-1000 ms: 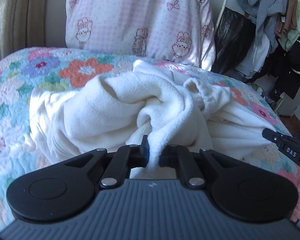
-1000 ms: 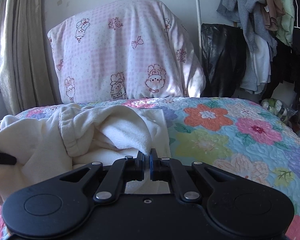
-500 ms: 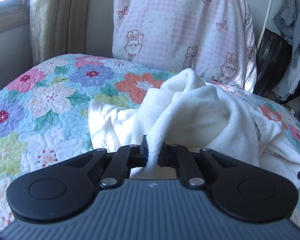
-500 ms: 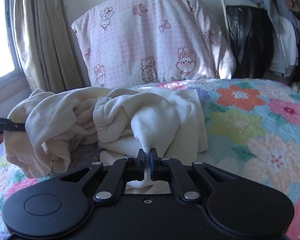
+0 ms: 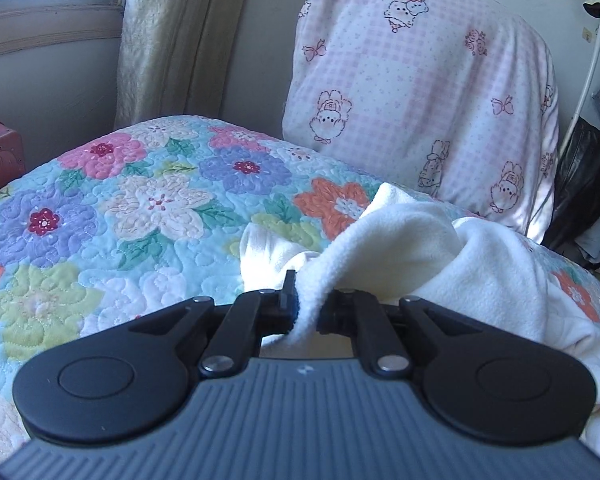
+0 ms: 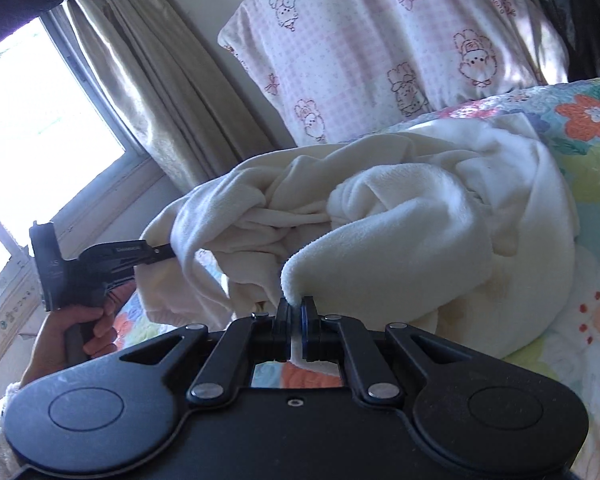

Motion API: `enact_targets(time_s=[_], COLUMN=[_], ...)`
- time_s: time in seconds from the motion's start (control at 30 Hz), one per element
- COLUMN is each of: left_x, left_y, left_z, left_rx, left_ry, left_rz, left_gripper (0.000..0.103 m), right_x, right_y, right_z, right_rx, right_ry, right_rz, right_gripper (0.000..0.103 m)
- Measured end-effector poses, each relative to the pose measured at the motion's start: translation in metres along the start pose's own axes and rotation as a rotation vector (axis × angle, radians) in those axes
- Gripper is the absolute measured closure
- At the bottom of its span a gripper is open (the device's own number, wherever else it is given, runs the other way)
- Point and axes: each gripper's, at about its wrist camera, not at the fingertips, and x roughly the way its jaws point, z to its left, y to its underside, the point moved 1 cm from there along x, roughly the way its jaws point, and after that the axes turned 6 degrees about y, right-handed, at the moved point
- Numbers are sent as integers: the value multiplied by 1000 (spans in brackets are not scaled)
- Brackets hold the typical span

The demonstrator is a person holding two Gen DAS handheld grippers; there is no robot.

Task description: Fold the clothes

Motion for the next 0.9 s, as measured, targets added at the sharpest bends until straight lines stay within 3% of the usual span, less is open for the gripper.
enact_targets(time_s=[0.2,0.33,0.43,0.53,0.67,0.73,0.9], left_x=[-4,-1,-3,0,0,-4,-5], left_y=[-15,-12,-11,-10,-7,-6,-7], left_z=[37,49,50,54,58,58,62], left_rx=[-46,-99,-78,-67,-66,-51,-46], left_ry=[-39,-41,-59,-73,-90,-85,-137], left_rz=[-14,16,16,62,138,140,113], left_gripper=[96,96,95,90,86,85,81], right_x=[-12,4,16,26,48,55,57], right_y=[-22,-19,-14,-6,10,14,15], right_z=[35,45,49,58,54,43,39], right_rx=[-57,-12,53,-9,-166,-157,-129], right_ry=[-114,-183,-247,-276,-75,-52,-110], right_rz=[2,116,202,254,324,367,385], right_gripper=[96,96,96,96,93,91,91])
